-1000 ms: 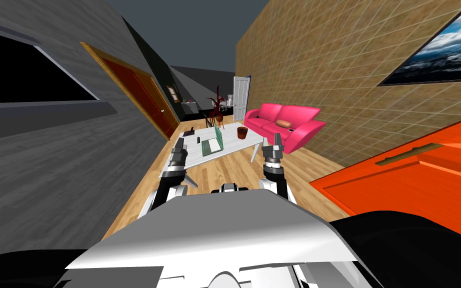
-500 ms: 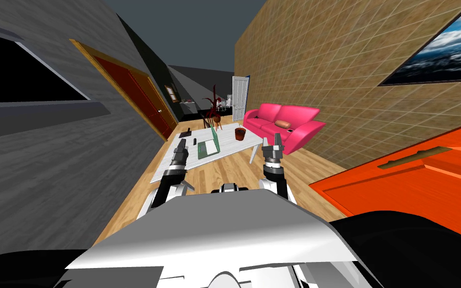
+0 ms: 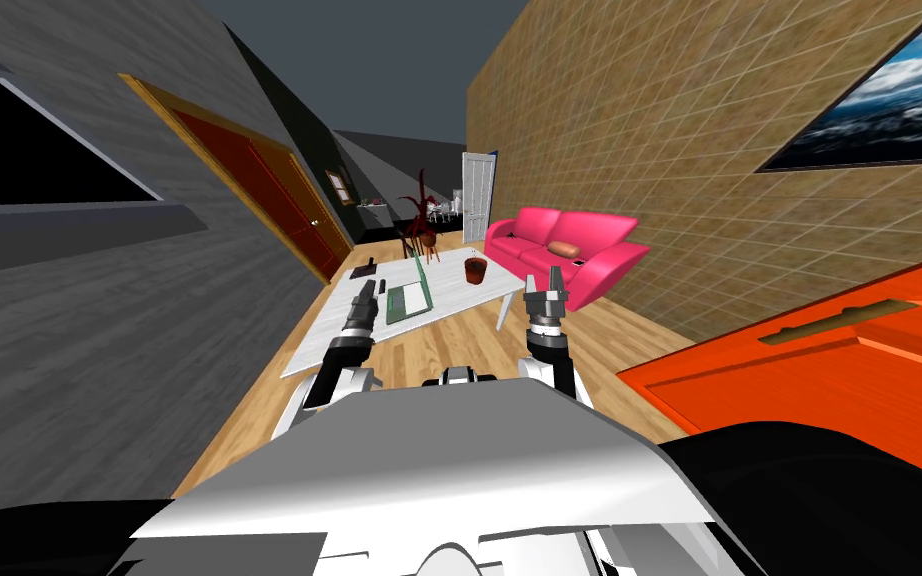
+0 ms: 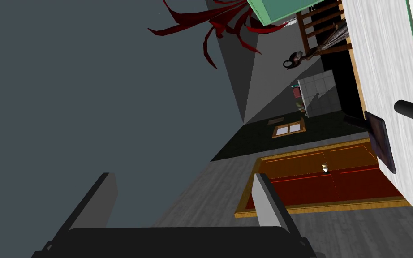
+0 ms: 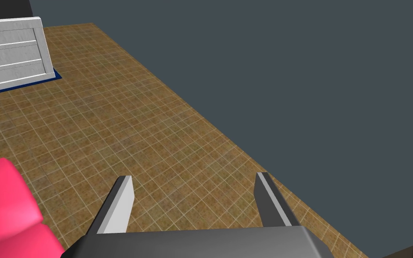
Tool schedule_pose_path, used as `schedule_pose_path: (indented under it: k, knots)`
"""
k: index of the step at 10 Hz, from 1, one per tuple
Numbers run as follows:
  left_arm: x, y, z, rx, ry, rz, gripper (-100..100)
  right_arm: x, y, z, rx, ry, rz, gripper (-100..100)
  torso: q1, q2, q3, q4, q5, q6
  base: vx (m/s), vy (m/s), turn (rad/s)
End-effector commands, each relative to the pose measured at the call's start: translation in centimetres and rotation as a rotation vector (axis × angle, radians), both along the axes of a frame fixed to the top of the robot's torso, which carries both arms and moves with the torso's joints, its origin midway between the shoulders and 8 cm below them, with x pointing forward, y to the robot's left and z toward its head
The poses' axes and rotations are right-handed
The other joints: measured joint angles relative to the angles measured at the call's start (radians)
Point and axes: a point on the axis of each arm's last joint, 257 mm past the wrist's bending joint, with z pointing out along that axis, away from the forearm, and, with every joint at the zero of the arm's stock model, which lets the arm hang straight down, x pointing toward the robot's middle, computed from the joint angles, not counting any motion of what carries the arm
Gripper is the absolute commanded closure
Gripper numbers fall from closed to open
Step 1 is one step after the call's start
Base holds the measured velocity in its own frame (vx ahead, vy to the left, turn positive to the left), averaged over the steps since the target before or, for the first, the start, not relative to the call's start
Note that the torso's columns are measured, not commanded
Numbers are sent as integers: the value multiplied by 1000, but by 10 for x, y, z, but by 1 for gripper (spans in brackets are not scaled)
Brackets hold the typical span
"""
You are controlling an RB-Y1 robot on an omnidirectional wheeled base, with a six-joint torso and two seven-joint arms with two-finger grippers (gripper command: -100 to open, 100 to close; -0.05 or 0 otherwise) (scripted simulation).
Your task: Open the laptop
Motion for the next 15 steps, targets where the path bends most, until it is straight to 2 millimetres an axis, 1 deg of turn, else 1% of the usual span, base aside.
schedule_pose_path:
  k: [1, 6, 11, 14, 15]
  knots:
    - [5, 5, -14, 8, 59, 13, -100, 0, 0, 0, 0, 0, 0, 0, 0, 0, 0, 0, 0, 0, 89, -84, -12]
    - [15, 15, -44, 36, 185, 40, -100, 0, 0, 0, 0, 0, 0, 0, 1, 1, 0, 0, 0, 0, 103, -102, -16]
    - [20, 27, -71, 50, 298, 72, -100, 0, 0, 0, 0, 0, 0, 0, 1, 2, 1, 1, 0, 0, 96, -95, -14]
    - [21, 33, -83, 58, 348, 87, -100, 0, 0, 0, 0, 0, 0, 0, 1, 1, 1, 0, 0, 0, 75, -77, -10]
    - [21, 32, -80, 56, 335, 83, -100, 0, 0, 0, 0, 0, 0, 0, 1, 1, 1, 0, 0, 0, 33, -31, 0]
